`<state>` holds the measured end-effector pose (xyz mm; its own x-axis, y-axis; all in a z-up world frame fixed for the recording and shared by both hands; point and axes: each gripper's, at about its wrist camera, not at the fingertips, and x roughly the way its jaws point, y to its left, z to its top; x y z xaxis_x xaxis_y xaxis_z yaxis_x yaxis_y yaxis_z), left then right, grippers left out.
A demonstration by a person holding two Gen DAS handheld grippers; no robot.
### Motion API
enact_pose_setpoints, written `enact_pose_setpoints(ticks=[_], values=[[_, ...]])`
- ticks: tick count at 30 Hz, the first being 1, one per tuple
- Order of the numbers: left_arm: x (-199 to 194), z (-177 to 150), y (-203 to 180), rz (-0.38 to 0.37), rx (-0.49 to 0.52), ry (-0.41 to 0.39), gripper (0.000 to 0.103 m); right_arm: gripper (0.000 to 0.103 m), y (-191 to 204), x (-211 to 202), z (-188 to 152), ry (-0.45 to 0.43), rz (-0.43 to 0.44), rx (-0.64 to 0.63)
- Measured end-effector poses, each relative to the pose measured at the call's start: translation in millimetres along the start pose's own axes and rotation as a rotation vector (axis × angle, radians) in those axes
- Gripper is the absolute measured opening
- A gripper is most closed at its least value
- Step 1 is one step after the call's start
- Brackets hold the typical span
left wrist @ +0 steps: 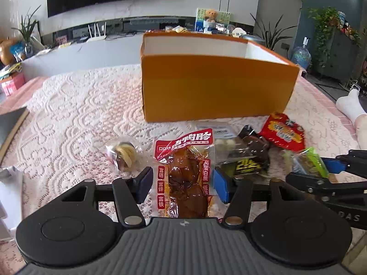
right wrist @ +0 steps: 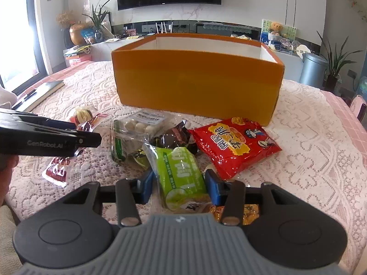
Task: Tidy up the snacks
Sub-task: 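Lift both snacks and lower them into the orange box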
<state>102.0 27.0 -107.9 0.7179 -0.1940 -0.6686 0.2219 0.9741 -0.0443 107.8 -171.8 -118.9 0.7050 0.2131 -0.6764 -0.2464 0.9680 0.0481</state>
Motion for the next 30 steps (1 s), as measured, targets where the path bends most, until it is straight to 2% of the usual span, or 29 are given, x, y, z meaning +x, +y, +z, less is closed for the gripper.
enact_pose_setpoints(ticks=[11, 16, 24, 30], values=[[-43.4, 15.2, -10.8, -0.026, -0.015, -0.082, 0.064, 0.045, 5.7, -38.0, 7.6, -0.072, 0.022, -0.016], [-58.8, 30.6, -15.1, -0.012, 0.003, -0.139, 0.064, 0.044, 8.5, -59.2, 18.7, -0.118, 0.032, -0.041], [-70.2, 71.2, -26.3, -0.003, 0.053, -0.215, 0.064, 0.044, 3.6, -81.4, 51.9, -0.178, 0.039, -0.093], [-64.2, 107.7, -33.8, -0.007, 0.084, -0.237, 0.064, 0.044, -6.4, -79.5, 92.3, -0.206, 0.051, -0.136]])
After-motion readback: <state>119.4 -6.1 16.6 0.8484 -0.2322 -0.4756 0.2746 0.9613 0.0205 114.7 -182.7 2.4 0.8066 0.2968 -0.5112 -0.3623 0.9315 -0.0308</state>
